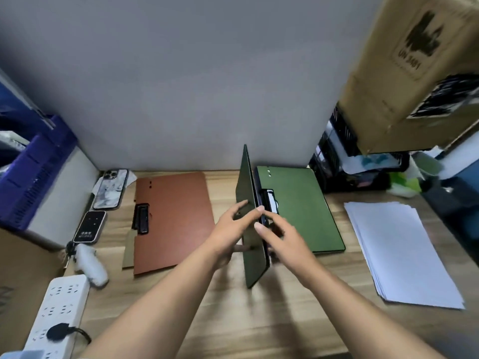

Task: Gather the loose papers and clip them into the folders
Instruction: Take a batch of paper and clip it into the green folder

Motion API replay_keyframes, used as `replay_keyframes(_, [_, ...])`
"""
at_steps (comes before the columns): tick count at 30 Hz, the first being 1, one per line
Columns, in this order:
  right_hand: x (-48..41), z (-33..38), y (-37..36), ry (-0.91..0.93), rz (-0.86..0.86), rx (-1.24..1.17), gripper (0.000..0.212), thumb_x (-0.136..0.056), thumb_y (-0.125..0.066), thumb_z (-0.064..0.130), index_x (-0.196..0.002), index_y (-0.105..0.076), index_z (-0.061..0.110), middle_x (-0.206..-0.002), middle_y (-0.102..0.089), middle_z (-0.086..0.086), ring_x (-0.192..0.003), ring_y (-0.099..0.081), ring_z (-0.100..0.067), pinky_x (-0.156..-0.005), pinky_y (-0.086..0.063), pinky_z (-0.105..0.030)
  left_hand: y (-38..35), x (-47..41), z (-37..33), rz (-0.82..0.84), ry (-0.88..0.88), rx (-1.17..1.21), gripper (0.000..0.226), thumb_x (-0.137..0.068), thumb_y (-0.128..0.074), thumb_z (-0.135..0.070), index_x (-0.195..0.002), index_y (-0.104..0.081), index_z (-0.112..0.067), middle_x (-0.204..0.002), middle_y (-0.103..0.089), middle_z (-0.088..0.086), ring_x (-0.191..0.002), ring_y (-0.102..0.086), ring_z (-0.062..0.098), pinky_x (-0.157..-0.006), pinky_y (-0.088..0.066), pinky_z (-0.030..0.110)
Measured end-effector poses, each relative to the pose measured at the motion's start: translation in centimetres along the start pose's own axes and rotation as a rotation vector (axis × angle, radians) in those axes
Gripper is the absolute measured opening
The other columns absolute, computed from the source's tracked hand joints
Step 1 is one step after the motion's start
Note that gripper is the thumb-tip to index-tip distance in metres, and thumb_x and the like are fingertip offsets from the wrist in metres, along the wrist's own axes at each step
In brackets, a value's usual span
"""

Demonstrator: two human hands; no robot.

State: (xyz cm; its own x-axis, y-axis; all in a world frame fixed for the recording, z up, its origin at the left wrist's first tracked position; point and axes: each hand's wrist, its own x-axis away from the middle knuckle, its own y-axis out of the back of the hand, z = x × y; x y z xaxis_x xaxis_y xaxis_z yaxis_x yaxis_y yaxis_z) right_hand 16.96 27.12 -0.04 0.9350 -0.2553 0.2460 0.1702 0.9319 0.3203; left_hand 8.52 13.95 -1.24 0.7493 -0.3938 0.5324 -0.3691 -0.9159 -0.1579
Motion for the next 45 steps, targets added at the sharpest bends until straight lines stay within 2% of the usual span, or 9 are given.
replay_keyframes(2, [0.0, -0.5, 1.0, -0.031, -0.002, -0.009, 0.048, -0.089, -0.070, 0.051, -0.135, -0.058, 0.042, -0.119, -0.058, 0.003, -0.108, -0.062, -0.008, -0.089, -0.055, -0.025, 0.3, 0.2, 0.1, 0.004, 0.008, 0.025, 0.075, -0.070, -0.085, -0.061, -0.137, -0.057, -0.042, -0.141, -0.059, -0.003, -0.132, -0.055, 0.018, -0.086, -0.062, 0.053])
replay_keyframes(5, [-0.3, -0.8, 2.4, -0.104, 0.021, -0.124, 0.038, -0.095, -0.069, 0.029, -0.132, -0.059, 0.034, -0.125, -0.064, 0.006, -0.099, -0.067, 0.005, -0.069, -0.051, -0.010, 1.5, 0.3, 0.2, 0.028, 0.018, 0.051, 0.069, -0.076, -0.084, -0.054, -0.138, -0.060, -0.037, -0.136, -0.067, -0.003, -0.133, -0.056, 0.021, -0.083, -0.062, 0.052])
replay_keyframes(12, [-3.2, -3.9, 7.0, -0.243, -0.274, 0.289, 0.039, -0.095, -0.053, 0.005, -0.132, -0.053, 0.017, -0.123, -0.068, -0.006, -0.106, -0.064, -0.031, -0.082, -0.048, -0.030, 7.7, 2.6, 0.1, -0.231, -0.099, -0.133, 0.026, -0.098, -0.051, -0.026, -0.104, -0.075, -0.016, -0.095, -0.075, 0.003, -0.082, -0.066, 0.020, -0.067, -0.056, 0.031])
replay_keyframes(17, [-4.0, -7.3, 7.3, -0.396, -0.220, 0.507, 0.052, -0.096, -0.052, 0.013, -0.146, -0.038, 0.018, -0.129, -0.064, -0.016, -0.114, -0.062, -0.040, -0.091, -0.051, -0.042, 14.3, 0.9, 4.2, -0.615, 0.045, -0.611, 0.040, -0.094, -0.057, -0.023, -0.133, -0.051, -0.017, -0.128, -0.069, 0.012, -0.119, -0.064, 0.038, -0.104, -0.050, 0.049])
replay_keyframes(22, [-3.5, -10.0, 7.0, -0.371, -0.127, 0.469, 0.057, -0.094, -0.062, 0.017, -0.147, -0.041, 0.011, -0.132, -0.062, -0.014, -0.121, -0.060, -0.035, -0.099, -0.049, -0.039, 9.8, 1.6, 5.5, -0.729, 0.251, -1.023, 0.094, -0.089, -0.067, -0.025, -0.163, -0.009, -0.024, -0.167, -0.018, 0.017, -0.155, -0.019, 0.034, -0.121, -0.026, 0.052])
replay_keyframes(27, [-1.6, -12.0, 12.4, -0.368, -0.159, 0.315, 0.050, -0.097, -0.064, 0.023, -0.143, -0.046, 0.011, -0.087, -0.059, 0.002, -0.102, -0.064, -0.027, -0.087, -0.045, -0.033, -3.1, -0.4, 4.4, -0.413, -0.244, -0.957, 0.051, -0.094, -0.063, -0.019, -0.143, -0.053, -0.018, -0.149, -0.044, 0.007, -0.141, -0.042, 0.029, -0.116, -0.031, 0.038])
replay_keyframes(32, [-0.4, -16.6, 23.5, -0.465, -0.341, 0.319, 0.046, -0.092, -0.063, 0.017, -0.137, -0.053, 0.012, -0.121, -0.059, -0.013, -0.109, -0.061, -0.030, -0.091, -0.046, -0.033, -18.1, -3.0, 5.1, 0.059, -0.529, -1.023, 0.035, -0.096, -0.057, -0.017, -0.131, -0.061, -0.022, -0.133, -0.054, -0.001, -0.128, -0.053, 0.020, -0.108, -0.042, 0.031])
replay_keyframes(37, [1.3, -21.2, 34.9, -0.591, -0.441, 0.311, 0.052, -0.090, -0.063, 0.021, -0.141, -0.053, 0.015, -0.137, -0.051, -0.013, -0.122, -0.057, -0.031, -0.097, -0.050, -0.038, -29.1, -6.6, 10.3, 0.433, -0.315, -1.283, 0.062, -0.097, -0.054, -0.019, -0.156, -0.036, -0.012, -0.164, -0.029, 0.005, -0.150, -0.034, 0.021, -0.119, -0.033, 0.029])
replay_keyframes(45, [0.0, -26.9, 42.3, -0.557, -0.286, 0.229, 0.023, -0.087, -0.056, 0.012, -0.104, -0.071, 0.016, -0.099, -0.074, 0.003, -0.086, -0.068, -0.018, -0.062, -0.045, -0.023, -35.9, -9.3, 15.1, 0.243, -0.164, -1.331, 0.059, -0.087, -0.038, -0.013, -0.145, -0.040, -0.008, -0.171, -0.014, 0.007, -0.149, -0.038, 0.030, -0.110, -0.044, 0.044])
